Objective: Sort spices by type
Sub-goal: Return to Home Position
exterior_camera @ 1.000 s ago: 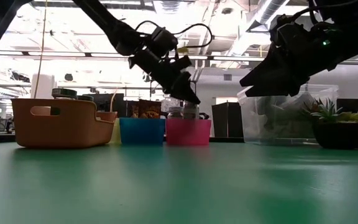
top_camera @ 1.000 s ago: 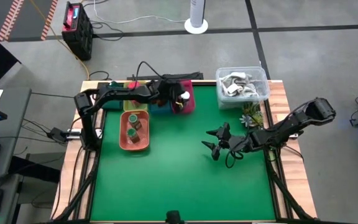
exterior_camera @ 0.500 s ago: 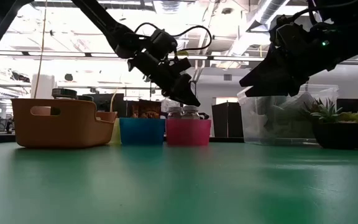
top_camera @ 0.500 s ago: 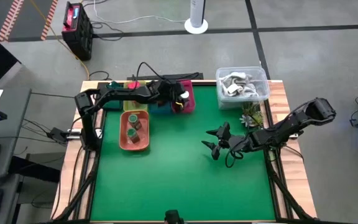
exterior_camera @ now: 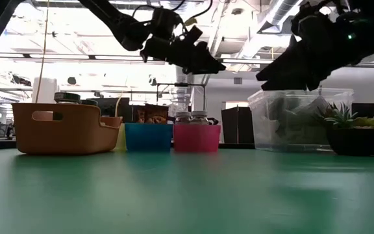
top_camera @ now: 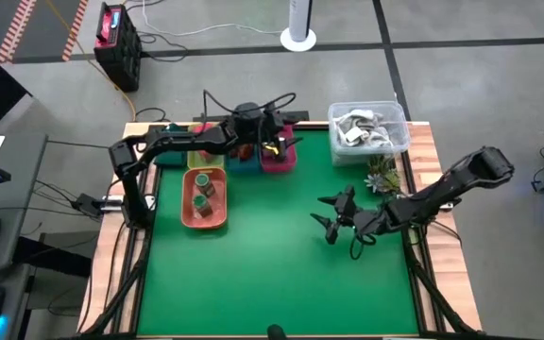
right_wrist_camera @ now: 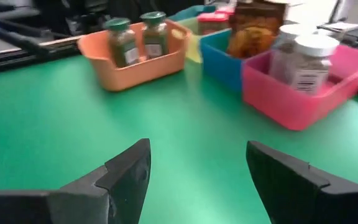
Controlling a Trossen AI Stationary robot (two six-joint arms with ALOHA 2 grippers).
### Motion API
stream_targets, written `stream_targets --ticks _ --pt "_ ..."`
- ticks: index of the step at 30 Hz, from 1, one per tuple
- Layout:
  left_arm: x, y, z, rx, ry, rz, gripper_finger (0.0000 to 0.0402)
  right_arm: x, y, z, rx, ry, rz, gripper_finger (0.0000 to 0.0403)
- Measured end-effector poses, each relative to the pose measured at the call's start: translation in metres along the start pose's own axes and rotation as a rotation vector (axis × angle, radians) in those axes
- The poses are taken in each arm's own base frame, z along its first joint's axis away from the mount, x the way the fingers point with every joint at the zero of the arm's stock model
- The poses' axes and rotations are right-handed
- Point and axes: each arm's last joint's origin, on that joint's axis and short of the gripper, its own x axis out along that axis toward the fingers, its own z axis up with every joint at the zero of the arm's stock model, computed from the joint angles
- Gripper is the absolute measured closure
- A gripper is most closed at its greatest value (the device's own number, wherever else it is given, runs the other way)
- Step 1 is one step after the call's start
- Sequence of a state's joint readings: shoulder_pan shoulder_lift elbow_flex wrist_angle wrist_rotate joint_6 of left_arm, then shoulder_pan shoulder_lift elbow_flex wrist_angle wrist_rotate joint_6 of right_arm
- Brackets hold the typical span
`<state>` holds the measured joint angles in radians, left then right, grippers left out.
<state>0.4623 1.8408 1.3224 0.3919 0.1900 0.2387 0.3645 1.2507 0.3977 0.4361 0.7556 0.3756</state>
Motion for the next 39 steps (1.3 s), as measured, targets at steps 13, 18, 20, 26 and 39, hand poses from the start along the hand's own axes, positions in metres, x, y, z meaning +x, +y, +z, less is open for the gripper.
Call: stream_targets --ticks 13,18,20,26,39 --pt "-0.021 -0.058 0.037 0.144 0.084 -0.042 0.0218 -0.022 -0.051 0.054 0.042 -0.125 0.004 0.0111" --pt "-0.033 -0.082 0.054 0.163 0.066 -0.106 0.0225 -0.015 -0.062 0.058 0.004 -0.122 0.029 0.0111" --pt "-0.039 -0.09 0.06 0.167 0.062 -0.132 0.0226 -0.016 -0.066 0.061 -0.014 -0.134 0.044 0.0111" --pt "-0.082 -0.102 0.058 0.117 -0.111 -0.178 0.0226 -0.027 -0.075 0.061 -0.055 -0.225 0.081 0.0111" --pt "-0.19 -0.151 0.071 -0.033 0.086 -0.159 0.0226 -0.062 -0.105 0.069 -0.047 -0.474 -0.125 0.0111"
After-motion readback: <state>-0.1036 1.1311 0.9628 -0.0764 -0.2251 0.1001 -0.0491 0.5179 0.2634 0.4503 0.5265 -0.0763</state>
